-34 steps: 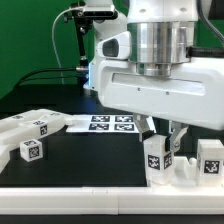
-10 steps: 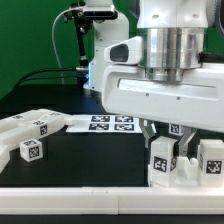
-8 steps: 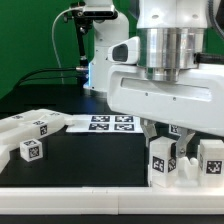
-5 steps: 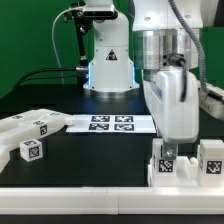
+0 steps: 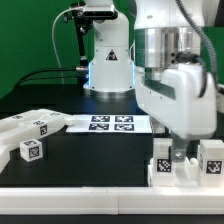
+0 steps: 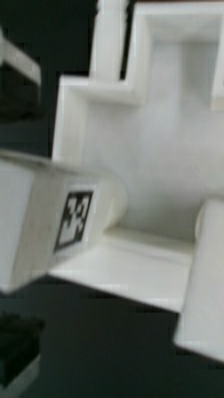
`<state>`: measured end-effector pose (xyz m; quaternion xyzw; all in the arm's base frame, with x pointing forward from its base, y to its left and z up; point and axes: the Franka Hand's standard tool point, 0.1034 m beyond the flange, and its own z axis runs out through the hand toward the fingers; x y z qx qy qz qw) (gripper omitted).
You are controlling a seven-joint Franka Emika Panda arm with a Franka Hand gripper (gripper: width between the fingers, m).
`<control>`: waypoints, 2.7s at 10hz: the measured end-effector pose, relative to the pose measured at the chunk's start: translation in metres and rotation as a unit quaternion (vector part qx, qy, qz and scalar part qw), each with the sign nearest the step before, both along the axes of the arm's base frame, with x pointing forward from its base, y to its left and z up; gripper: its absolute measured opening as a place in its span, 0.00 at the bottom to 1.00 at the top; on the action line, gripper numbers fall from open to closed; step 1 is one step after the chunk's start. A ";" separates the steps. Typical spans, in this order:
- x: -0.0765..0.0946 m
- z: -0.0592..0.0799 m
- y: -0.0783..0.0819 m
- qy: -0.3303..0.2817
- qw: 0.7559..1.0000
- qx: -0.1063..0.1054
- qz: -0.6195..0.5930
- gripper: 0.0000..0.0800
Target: Assemble chair
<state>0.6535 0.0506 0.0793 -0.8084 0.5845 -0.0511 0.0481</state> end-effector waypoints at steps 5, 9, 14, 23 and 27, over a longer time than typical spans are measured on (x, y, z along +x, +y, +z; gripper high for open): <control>-0.002 -0.002 -0.007 -0.005 0.958 -0.048 0.282 0.81; -0.002 -0.004 -0.011 0.006 0.874 -0.091 0.477 0.79; -0.002 -0.004 -0.011 0.004 0.929 -0.076 0.362 0.36; -0.005 -0.005 -0.012 0.015 0.978 0.026 -0.205 0.36; -0.005 -0.006 -0.011 0.016 0.976 0.027 -0.215 0.46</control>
Offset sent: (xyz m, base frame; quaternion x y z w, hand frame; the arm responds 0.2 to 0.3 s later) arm 0.0000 0.0000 0.0000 0.0000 0.0000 -0.1938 0.9810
